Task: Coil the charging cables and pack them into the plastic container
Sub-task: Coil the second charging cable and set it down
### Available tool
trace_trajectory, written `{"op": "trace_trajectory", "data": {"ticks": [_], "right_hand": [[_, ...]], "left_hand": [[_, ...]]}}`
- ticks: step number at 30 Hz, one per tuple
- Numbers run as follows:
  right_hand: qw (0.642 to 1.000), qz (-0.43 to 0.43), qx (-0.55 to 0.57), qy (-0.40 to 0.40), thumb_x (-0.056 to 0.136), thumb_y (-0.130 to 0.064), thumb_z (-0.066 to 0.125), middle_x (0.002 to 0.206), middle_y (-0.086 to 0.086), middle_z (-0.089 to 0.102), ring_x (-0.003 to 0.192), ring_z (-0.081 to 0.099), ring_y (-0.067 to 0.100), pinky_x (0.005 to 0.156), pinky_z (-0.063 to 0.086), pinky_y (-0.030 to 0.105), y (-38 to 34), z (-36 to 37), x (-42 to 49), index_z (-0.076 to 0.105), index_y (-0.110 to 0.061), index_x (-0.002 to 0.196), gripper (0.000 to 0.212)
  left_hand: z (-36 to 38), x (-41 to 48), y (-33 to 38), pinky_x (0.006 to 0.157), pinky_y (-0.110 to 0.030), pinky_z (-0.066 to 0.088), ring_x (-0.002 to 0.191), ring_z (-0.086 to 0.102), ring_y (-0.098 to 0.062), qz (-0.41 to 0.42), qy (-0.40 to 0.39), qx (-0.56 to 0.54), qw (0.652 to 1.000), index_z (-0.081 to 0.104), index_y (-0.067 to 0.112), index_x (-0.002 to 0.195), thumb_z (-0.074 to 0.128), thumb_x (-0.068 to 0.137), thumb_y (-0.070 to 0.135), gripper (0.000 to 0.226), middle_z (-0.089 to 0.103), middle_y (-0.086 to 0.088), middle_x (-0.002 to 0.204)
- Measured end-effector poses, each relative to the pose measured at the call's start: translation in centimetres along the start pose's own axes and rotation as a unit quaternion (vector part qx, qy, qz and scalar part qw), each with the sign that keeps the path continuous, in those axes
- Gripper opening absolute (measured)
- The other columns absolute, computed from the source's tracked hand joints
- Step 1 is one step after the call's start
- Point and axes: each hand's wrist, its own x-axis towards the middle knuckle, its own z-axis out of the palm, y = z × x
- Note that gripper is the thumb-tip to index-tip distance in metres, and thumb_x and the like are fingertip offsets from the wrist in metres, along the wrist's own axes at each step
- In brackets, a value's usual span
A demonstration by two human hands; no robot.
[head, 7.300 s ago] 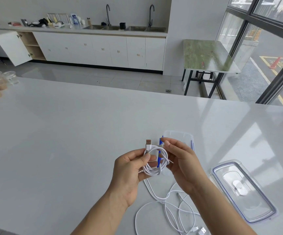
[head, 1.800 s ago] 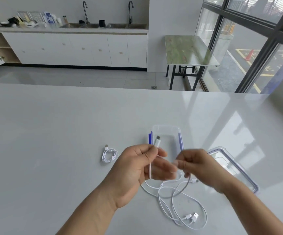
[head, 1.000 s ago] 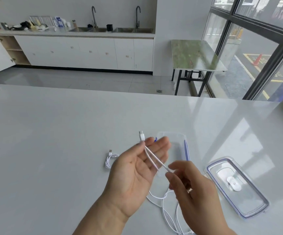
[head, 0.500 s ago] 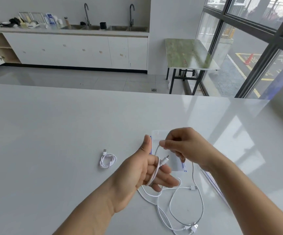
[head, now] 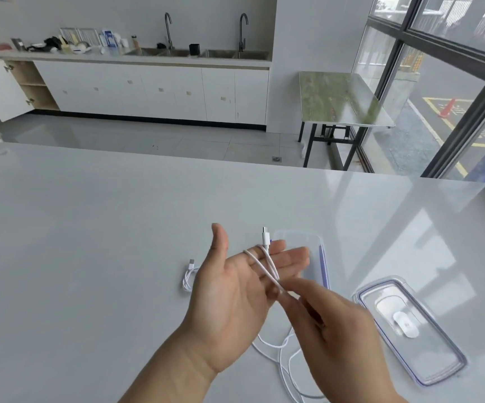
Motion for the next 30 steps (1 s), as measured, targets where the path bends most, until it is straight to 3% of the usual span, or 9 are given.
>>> {"op": "trace_trajectory", "data": {"ticks": [6,10,12,16,20,24,27,30], "right_hand": [[0.996,0.004,0.042,0.072,0.082,-0.034,0.064,0.057,-0.016,0.049,0.050,0.041,-0.008,0.049,0.040,0.009,1.2,-0.1,-3.0,0.068,-0.031,0.084,0.005],[0.999,-0.002,0.049,-0.007,0.092,-0.050,0.059,0.069,-0.021,0.063,0.053,0.056,-0.003,0.050,0.049,0.015,1.6,1.1,-4.1,0.070,-0.033,0.086,0.021],[0.995,0.035,0.070,-0.066,0.094,-0.057,0.052,0.070,-0.025,0.062,0.057,0.058,-0.003,0.054,0.049,0.016,2.3,1.3,-3.7,0.069,-0.035,0.091,0.028],[0.975,0.126,0.069,-0.167,0.090,-0.057,0.060,0.067,-0.013,0.064,0.060,0.056,0.003,0.062,0.047,0.023,5.6,-0.1,-0.6,0.067,-0.037,0.087,0.021],[0.964,0.171,-0.012,-0.203,0.087,-0.037,0.073,0.068,0.000,0.068,0.061,0.058,0.013,0.070,0.053,0.041,7.6,-3.0,3.8,0.071,-0.030,0.076,0.013],[0.968,0.131,-0.050,-0.208,0.081,-0.042,0.078,0.063,0.004,0.063,0.053,0.046,0.010,0.059,0.047,0.034,4.4,-4.9,8.2,0.068,-0.027,0.070,0.021],[0.973,0.077,-0.077,-0.203,0.081,-0.043,0.076,0.058,-0.003,0.060,0.052,0.048,0.008,0.056,0.043,0.030,0.6,-5.3,9.7,0.065,-0.026,0.067,0.024],[0.978,0.027,-0.126,-0.167,0.084,-0.044,0.071,0.052,-0.010,0.053,0.052,0.049,0.008,0.054,0.044,0.028,-2.2,-5.1,9.0,0.067,-0.026,0.073,0.021]], "left_hand": [[-0.6,0.1,1.4,0.118,-0.055,0.029,0.133,0.046,-0.051,-0.077,-0.114,0.055,0.989,0.044,-0.012,0.134,0.032,0.084,0.078,0.104,0.051,-0.041,0.133],[0.0,0.4,1.0,0.120,-0.054,0.026,0.135,0.046,-0.050,-0.042,-0.115,-0.038,0.992,0.045,-0.007,0.134,0.037,0.087,0.076,0.096,0.054,-0.039,0.131],[0.3,0.3,0.9,0.120,-0.054,0.025,0.134,0.047,-0.049,-0.025,-0.113,-0.039,0.992,0.046,-0.007,0.133,0.037,0.087,0.076,0.095,0.057,-0.037,0.129],[0.6,-0.5,1.4,0.111,-0.055,0.037,0.117,0.057,-0.050,-0.023,-0.125,0.079,0.989,0.054,-0.006,0.121,0.033,0.086,0.072,0.089,0.066,-0.035,0.109],[0.2,-1.2,2.3,0.099,-0.047,0.046,0.099,0.065,-0.041,-0.051,-0.126,0.265,0.955,0.056,-0.006,0.115,0.027,0.083,0.074,0.091,0.067,-0.032,0.100],[0.4,-1.1,1.8,0.098,-0.040,0.043,0.099,0.067,-0.034,-0.104,-0.134,0.358,0.918,0.054,-0.010,0.115,0.016,0.082,0.078,0.102,0.069,-0.031,0.103],[0.6,-0.8,0.8,0.097,-0.031,0.045,0.100,0.070,-0.023,-0.106,-0.117,0.428,0.890,0.057,-0.007,0.117,0.013,0.079,0.080,0.104,0.074,-0.025,0.107],[0.8,-0.7,0.5,0.101,-0.030,0.048,0.104,0.071,-0.025,-0.056,-0.087,0.423,0.900,0.059,-0.004,0.117,0.016,0.079,0.079,0.100,0.073,-0.023,0.105]]}}
